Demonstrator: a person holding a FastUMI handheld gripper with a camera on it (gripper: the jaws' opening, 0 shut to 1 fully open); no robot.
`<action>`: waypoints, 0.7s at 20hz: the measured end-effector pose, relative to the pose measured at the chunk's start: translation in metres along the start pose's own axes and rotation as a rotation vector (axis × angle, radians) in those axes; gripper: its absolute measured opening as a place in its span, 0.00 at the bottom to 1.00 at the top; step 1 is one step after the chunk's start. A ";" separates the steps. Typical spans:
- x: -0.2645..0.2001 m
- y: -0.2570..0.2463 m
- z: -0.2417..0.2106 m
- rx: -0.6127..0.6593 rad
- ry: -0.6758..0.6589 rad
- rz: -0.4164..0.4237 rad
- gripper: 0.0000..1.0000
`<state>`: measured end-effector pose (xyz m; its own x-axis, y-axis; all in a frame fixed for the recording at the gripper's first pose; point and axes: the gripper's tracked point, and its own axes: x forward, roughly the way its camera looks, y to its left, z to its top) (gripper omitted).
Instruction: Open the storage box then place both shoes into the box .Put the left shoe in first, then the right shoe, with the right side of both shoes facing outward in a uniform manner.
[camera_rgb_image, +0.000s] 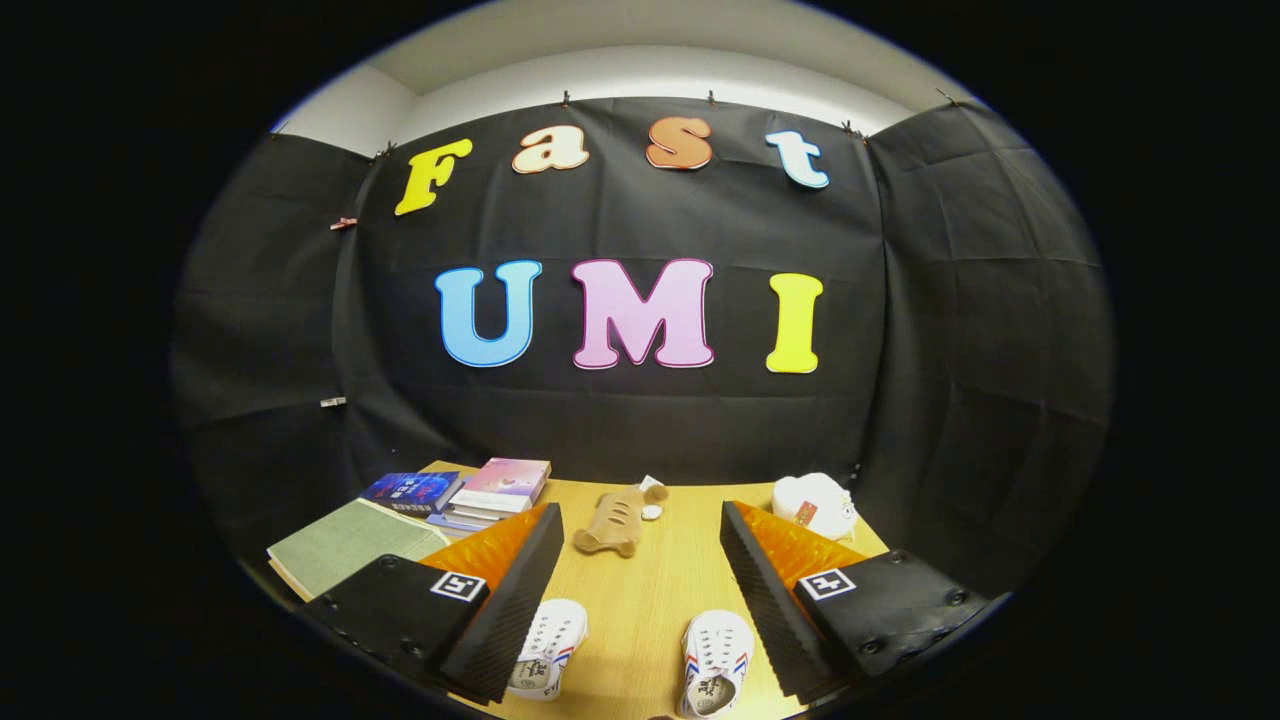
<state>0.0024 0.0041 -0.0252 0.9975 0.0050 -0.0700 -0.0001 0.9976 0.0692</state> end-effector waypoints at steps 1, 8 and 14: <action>0.001 0.001 -0.004 0.000 0.012 0.006 0.97; 0.014 0.037 -0.045 0.006 0.124 0.109 0.98; 0.007 0.124 -0.094 0.178 0.301 0.376 0.99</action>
<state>0.0030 0.1344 -0.1102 0.8666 0.4069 -0.2890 -0.3168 0.8959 0.3114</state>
